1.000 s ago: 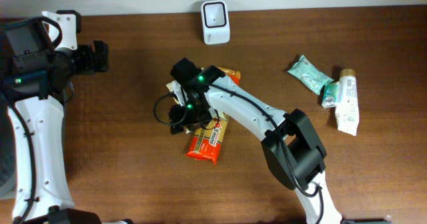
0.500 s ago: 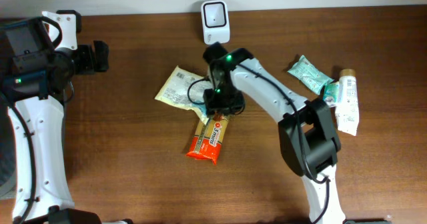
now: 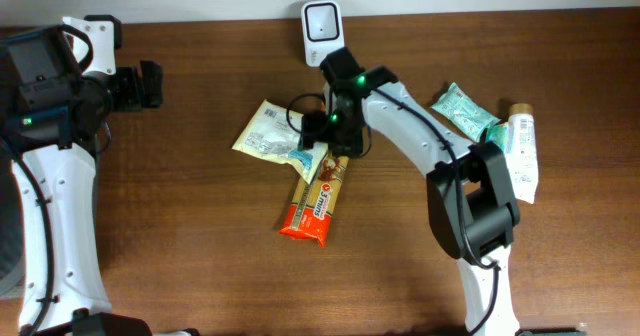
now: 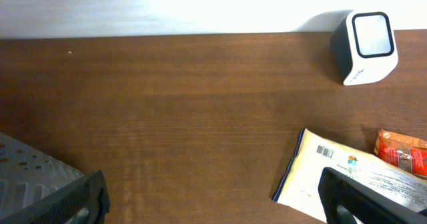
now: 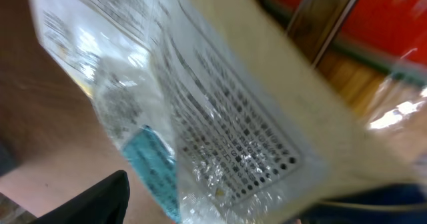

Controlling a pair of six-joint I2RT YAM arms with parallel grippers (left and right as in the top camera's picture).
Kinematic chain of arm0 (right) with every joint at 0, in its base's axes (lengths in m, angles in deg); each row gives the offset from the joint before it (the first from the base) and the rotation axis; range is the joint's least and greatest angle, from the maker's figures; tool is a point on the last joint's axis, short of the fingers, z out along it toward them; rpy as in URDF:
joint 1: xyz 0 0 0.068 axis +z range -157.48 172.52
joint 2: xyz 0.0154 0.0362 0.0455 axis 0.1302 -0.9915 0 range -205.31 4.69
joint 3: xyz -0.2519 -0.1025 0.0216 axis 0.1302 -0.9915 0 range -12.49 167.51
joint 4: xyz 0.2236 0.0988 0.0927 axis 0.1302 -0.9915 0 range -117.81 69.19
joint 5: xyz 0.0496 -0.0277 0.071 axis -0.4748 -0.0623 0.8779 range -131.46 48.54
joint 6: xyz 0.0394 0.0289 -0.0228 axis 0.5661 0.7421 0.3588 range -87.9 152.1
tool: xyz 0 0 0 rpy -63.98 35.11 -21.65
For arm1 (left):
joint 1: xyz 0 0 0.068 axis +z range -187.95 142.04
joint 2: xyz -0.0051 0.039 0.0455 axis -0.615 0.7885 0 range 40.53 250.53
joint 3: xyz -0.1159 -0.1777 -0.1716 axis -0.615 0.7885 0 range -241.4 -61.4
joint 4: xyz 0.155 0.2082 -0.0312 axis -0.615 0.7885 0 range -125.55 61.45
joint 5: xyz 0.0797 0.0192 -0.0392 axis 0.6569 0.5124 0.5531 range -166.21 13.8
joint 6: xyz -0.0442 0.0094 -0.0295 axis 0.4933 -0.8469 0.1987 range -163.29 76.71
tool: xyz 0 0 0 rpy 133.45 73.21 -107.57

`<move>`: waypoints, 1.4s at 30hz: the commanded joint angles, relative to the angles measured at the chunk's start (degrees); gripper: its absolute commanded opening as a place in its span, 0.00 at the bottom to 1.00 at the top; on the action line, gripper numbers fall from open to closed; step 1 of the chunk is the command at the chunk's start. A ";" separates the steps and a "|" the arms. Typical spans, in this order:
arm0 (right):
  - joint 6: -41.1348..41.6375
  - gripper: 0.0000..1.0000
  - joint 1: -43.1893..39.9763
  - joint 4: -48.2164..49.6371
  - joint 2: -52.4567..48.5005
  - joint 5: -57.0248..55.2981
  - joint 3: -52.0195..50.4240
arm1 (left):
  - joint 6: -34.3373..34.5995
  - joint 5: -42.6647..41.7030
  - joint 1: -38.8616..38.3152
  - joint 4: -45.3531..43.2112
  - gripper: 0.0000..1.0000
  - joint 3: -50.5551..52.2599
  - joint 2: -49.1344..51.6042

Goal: Scan the item barcode
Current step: 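Grasp the white pouch with the right gripper, then lift the white pouch and hold it at the barcode scanner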

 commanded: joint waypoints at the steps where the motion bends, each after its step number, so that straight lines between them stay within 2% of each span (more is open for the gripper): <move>1: 2.62 0.71 0.46 7.15 0.42 -1.73 -5.38 | 0.52 -0.66 0.17 0.02 0.99 -0.20 -0.72; 3: 2.38 0.62 0.46 10.03 0.42 -1.81 -5.79 | 0.52 -0.66 0.20 0.00 0.99 -0.22 -0.72; 7: -2.93 0.16 -0.52 10.69 0.61 0.74 -5.57 | 0.52 -0.63 0.20 0.02 0.99 -0.22 -0.72; 9: -5.68 0.05 -1.66 10.45 1.73 4.24 -5.51 | 0.52 -0.66 0.17 0.00 0.99 -0.22 -0.72; 10: -6.64 0.04 -2.12 9.90 2.43 5.14 -5.29 | 0.52 -0.66 0.17 0.02 0.99 -0.22 -0.72; 13: -12.83 0.04 -5.51 1.51 6.45 9.90 -0.55 | 0.50 -0.66 0.20 0.02 0.99 -0.22 -0.72; 18: -26.73 0.04 -13.00 -19.23 9.79 9.53 6.62 | 0.52 -0.63 0.17 0.00 0.99 -0.22 -0.72; 20: -28.13 0.04 -14.19 -21.70 8.98 4.00 5.18 | 0.52 -0.63 0.20 0.02 0.99 -0.22 -0.72; 24: -29.59 0.05 -14.19 -16.57 6.86 3.48 -2.01 | 0.52 -0.63 0.20 0.00 0.99 -0.22 -0.72; 26: -29.55 0.35 -14.25 -12.96 6.25 3.98 -4.66 | 0.52 -0.66 0.20 0.02 0.99 -0.22 -0.72; 27: -29.31 0.42 -14.25 -11.82 6.16 3.98 -5.31 | 0.52 -0.66 0.20 0.02 0.99 -0.22 -0.72; 28: -28.87 0.55 -14.25 -10.21 5.99 3.98 -5.90 | 0.52 -0.63 0.20 0.02 0.99 -0.20 -0.72; 30: -27.82 0.72 -14.29 -8.50 5.73 3.87 -6.03 | 0.52 -0.63 0.17 0.00 0.99 -0.22 -0.72; 33: -24.44 0.87 -14.29 -6.29 4.68 4.28 -6.49 | 0.52 -0.63 0.20 0.00 0.99 -0.22 -0.72; 34: -23.93 0.96 -14.27 -4.83 4.26 5.92 -7.50 | 0.52 -0.66 0.20 0.02 0.99 -0.22 -0.72; 35: -23.21 1.00 -14.23 -2.80 4.04 7.45 -8.90 | 0.52 -0.63 0.20 0.00 0.99 -0.20 -0.72; 39: -12.50 1.00 -13.49 12.74 3.52 8.98 -18.58 | 0.52 -0.66 0.20 0.02 0.99 -0.22 -0.72; 40: -10.97 0.84 -13.25 16.06 3.41 8.98 -20.59 | 0.52 -0.63 0.17 0.00 0.99 -0.22 -0.72; 42: -10.43 0.39 -13.07 18.45 3.41 8.94 -22.25 | 0.52 -0.66 0.20 0.02 0.99 -0.20 -0.72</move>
